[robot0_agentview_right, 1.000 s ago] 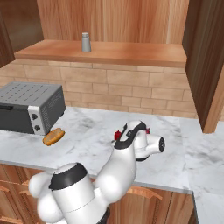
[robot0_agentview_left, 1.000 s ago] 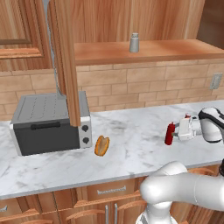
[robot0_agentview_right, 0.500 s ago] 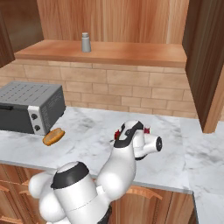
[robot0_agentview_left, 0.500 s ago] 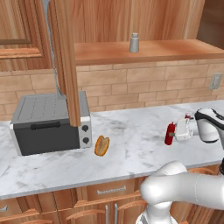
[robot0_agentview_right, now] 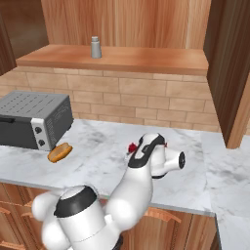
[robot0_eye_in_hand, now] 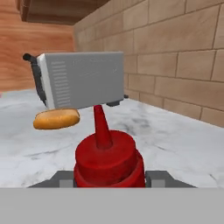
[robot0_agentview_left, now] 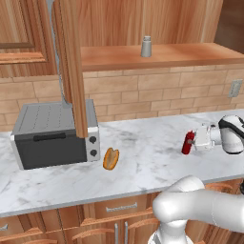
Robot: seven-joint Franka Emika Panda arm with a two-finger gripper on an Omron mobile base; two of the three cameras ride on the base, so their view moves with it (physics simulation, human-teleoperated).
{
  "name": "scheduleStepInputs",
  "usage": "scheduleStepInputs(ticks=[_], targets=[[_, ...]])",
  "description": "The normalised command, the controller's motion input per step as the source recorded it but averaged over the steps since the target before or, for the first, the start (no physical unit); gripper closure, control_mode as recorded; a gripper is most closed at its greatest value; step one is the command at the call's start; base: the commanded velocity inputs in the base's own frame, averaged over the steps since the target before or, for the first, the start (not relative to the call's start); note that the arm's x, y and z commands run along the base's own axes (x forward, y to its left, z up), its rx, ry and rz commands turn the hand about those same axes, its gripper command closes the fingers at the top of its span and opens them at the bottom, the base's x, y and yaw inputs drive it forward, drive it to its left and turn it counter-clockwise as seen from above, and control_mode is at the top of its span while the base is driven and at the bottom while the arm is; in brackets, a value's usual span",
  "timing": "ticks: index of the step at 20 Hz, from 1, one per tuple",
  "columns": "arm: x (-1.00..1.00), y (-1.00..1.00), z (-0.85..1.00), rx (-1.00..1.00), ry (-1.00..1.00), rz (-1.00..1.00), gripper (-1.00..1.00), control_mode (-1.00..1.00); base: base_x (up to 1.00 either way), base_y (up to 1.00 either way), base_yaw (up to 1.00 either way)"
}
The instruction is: There are various items on the counter. Only move the condiments/shakers into the cabinet.
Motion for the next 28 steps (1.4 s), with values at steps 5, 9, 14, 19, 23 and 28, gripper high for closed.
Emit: scheduleStepInputs(ticks=[5,9,14,19,23,28], targets=[[-0.47,0.27,1.0,0.0,-0.22,-0.15,1.0,-1.0,0.0,0.0,0.0],[-0.38,0.4,1.0,0.0,-0.13,-0.27,1.0,-1.0,0.0,0.0,0.0],[-0.36,0.35,1.0,0.0,-0.06,-0.28,1.0,-1.0,0.0,0.0,0.0],[-0.32,0.26,1.0,0.0,-0.02,-0.19,1.0,-1.0,0.0,0.0,0.0],[-0.15,0.25,1.0,0.01,0.05,-0.15,1.0,-1.0,0.0,0.0,0.0],[-0.16,0.19,1.0,0.06,0.22,-0.22,1.0,-1.0,0.0,0.0,0.0]])
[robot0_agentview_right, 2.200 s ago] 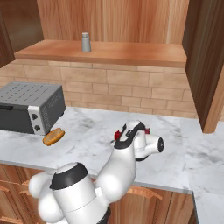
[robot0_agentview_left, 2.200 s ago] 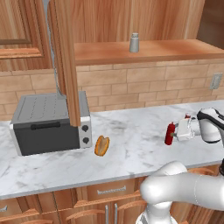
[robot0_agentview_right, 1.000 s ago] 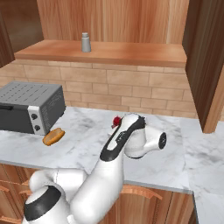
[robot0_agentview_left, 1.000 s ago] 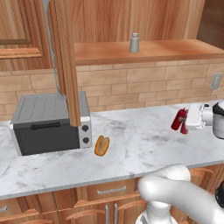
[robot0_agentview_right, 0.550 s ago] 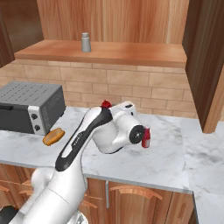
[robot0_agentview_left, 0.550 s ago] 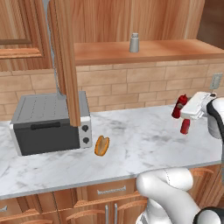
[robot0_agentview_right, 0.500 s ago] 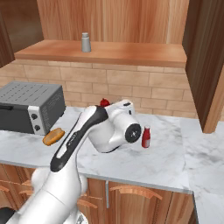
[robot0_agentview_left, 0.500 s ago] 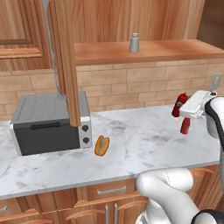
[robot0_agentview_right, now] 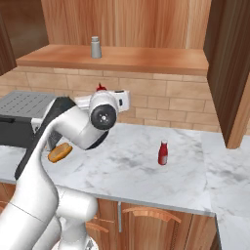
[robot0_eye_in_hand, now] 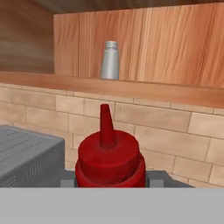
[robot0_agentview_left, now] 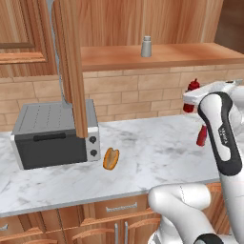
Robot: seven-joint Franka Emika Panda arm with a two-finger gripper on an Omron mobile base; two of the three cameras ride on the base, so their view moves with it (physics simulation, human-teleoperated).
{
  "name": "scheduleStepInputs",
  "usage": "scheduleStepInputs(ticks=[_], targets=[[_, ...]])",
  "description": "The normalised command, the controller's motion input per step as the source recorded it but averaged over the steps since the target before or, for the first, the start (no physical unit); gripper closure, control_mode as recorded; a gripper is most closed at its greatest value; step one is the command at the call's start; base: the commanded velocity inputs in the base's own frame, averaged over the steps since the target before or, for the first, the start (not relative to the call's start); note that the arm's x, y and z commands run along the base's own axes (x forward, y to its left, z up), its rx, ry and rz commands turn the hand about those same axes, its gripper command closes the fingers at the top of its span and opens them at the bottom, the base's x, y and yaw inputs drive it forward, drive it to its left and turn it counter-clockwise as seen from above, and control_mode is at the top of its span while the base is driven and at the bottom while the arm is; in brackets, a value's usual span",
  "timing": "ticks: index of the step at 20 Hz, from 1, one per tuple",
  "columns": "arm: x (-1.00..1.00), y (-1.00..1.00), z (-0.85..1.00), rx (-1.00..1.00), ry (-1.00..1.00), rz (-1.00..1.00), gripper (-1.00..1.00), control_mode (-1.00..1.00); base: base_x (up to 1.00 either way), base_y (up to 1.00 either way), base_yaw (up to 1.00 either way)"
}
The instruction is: There are various items on the counter. Only move the condiments/shakers into the cabinet.
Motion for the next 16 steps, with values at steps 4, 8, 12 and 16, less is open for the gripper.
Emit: scheduleStepInputs(ticks=[4,8,12,16], targets=[[-0.16,0.02,1.0,0.07,0.17,-0.26,1.0,-1.0,0.0,0.0,0.0],[-0.05,0.0,0.42,0.03,-0.01,-0.09,1.0,-1.0,0.0,0.0,0.0],[-0.01,-0.01,0.04,0.0,-0.05,0.0,1.0,-1.0,0.0,0.0,0.0],[-0.06,-0.01,0.71,0.0,-0.2,0.0,1.0,-1.0,0.0,0.0,0.0]])
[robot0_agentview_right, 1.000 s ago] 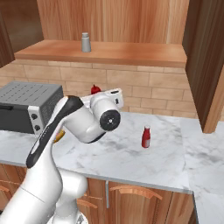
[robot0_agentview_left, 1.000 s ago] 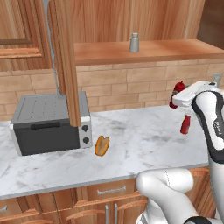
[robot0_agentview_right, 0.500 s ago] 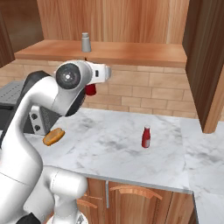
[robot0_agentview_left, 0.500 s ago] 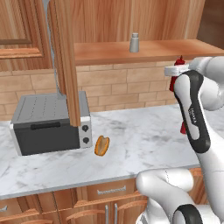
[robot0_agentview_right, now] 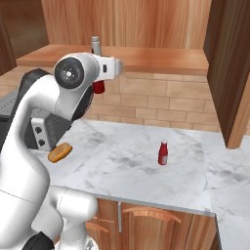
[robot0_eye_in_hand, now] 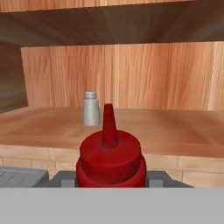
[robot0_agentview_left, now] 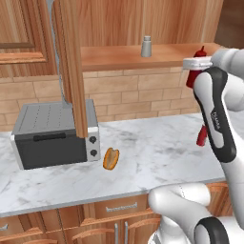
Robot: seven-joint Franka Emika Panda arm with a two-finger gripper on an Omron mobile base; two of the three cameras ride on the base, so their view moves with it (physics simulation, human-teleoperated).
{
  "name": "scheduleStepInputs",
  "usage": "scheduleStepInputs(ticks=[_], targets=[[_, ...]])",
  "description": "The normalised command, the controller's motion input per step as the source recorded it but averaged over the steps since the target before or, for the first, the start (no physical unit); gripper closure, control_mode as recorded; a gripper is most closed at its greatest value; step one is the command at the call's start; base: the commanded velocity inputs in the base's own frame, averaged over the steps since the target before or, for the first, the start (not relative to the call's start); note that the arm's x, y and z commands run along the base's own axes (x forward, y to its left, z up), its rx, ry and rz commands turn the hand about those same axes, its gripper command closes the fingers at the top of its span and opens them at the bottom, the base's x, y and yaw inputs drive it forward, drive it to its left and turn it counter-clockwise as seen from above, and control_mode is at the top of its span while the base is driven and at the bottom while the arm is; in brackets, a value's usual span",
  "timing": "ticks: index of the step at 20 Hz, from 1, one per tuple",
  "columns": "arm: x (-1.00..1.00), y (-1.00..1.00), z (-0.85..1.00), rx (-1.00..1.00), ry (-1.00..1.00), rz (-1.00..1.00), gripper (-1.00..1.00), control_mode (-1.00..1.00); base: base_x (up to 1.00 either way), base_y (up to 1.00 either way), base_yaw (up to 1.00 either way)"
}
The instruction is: There are various items on the counter. Only move the condiments/shakers into the cabinet.
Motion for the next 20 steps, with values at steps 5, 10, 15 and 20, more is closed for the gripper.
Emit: scheduleStepInputs(ticks=[5,10,15,20], targets=[[-0.02,0.0,0.79,0.0,-0.24,0.0,1.0,-1.0,0.0,0.0,0.0],[0.1,0.0,0.7,0.02,-0.04,0.0,1.0,-1.0,0.0,0.0,0.0],[0.34,0.0,0.2,0.01,0.13,0.0,1.0,-1.0,0.0,0.0,0.0],[0.46,0.0,0.0,0.0,0.08,0.0,1.0,-1.0,0.0,0.0,0.0]])
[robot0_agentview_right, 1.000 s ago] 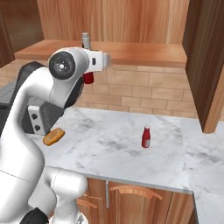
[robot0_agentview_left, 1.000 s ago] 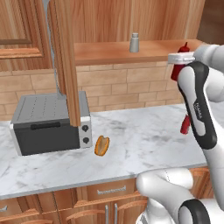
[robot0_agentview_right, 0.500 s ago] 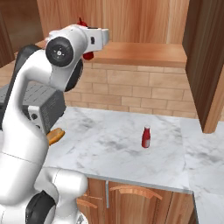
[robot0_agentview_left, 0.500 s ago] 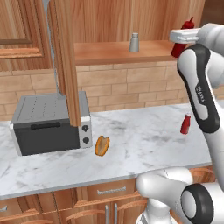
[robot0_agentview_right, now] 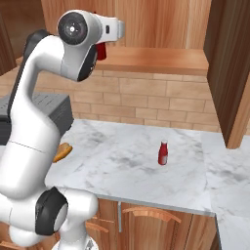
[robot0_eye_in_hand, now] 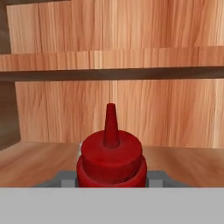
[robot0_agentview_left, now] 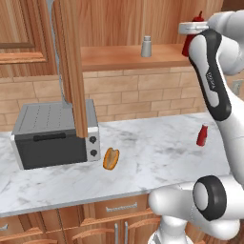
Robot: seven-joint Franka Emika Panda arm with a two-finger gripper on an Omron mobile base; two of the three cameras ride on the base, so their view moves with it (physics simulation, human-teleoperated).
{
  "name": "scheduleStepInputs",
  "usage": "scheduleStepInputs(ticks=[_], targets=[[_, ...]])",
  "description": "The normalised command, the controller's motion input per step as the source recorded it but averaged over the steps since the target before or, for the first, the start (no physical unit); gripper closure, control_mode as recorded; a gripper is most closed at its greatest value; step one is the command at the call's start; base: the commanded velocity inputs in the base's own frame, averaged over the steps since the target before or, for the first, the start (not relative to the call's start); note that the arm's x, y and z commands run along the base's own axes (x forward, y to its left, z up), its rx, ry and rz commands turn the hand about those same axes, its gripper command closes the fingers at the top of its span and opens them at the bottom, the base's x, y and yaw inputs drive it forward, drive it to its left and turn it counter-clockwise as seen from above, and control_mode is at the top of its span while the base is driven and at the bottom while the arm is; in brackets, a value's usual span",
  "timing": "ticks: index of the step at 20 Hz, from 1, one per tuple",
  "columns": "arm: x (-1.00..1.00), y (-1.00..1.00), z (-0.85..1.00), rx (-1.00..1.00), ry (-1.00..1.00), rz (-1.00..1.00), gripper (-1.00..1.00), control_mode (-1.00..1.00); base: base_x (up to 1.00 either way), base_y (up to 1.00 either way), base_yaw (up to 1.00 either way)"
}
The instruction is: There are various items on the counter. Only move the condiments/shakers into the cabinet.
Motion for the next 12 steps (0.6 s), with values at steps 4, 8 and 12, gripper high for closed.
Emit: scheduleStepInputs(ticks=[4,8,12], targets=[[0.44,0.0,-0.23,0.0,0.02,0.0,1.0,-1.0,0.0,0.0,0.0],[0.31,0.0,-0.04,0.0,0.0,0.0,1.0,-1.0,0.0,0.0,0.0],[0.37,0.0,-0.25,-0.03,0.0,0.0,1.0,-1.0,0.0,0.0,0.0]])
